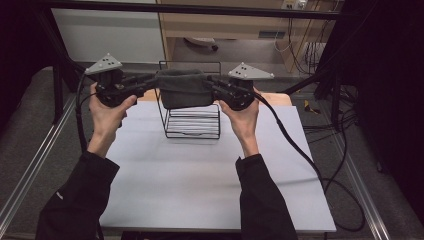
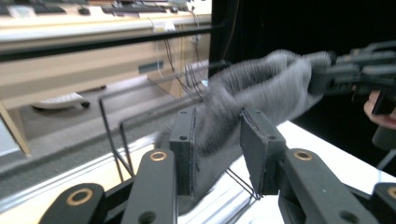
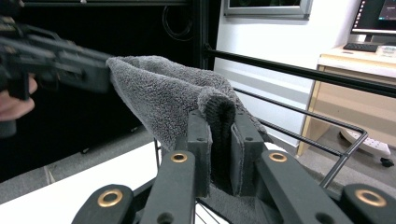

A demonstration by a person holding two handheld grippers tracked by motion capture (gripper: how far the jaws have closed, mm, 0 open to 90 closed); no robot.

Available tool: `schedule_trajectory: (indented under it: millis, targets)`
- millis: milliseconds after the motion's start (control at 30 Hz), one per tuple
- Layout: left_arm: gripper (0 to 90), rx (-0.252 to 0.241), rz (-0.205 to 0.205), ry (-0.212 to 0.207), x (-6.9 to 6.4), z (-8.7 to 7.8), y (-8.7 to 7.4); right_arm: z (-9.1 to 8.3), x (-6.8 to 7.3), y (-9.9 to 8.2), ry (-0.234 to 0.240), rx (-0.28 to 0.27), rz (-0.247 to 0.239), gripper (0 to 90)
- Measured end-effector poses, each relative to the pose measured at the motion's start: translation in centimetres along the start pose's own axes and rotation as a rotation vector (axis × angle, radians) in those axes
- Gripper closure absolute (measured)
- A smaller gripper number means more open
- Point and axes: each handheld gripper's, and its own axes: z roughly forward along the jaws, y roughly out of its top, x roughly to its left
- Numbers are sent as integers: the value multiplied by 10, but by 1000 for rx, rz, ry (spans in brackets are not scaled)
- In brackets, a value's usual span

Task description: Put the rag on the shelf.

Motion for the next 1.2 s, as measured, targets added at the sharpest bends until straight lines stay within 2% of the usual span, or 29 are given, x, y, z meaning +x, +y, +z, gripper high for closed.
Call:
schedule_trajectory:
  millis: [100,233,333,567,733,900,1033,1133,1200]
  targets:
    - [692,-4,-7,14,2,-4,8,0,1,-1,2,3,-3,811]
    - [773,44,-12,18,4,5,10,0,2,-2,4,6,-11,807]
    - [813,69,-32,-4,5,14,8,-2,3,-4,10,5,-18,802]
    - [888,123,-23,-37,0,25,0,-3,3,-8,25,19,-30,778]
    - [895,159,-1,-51,-3,27,-7,-5,5,-9,32,33,-31,689]
    - [896,188,21,-49,-6,29,-12,-8,6,-7,37,49,-22,559]
    - [897,207,34,-51,-8,32,-19,-13,7,-5,40,42,-13,479]
    - [897,223,38,-54,-9,36,-25,-15,7,-3,39,32,-12,496]
    - [898,237,58,-42,-11,39,-28,-16,7,-2,47,39,-11,588]
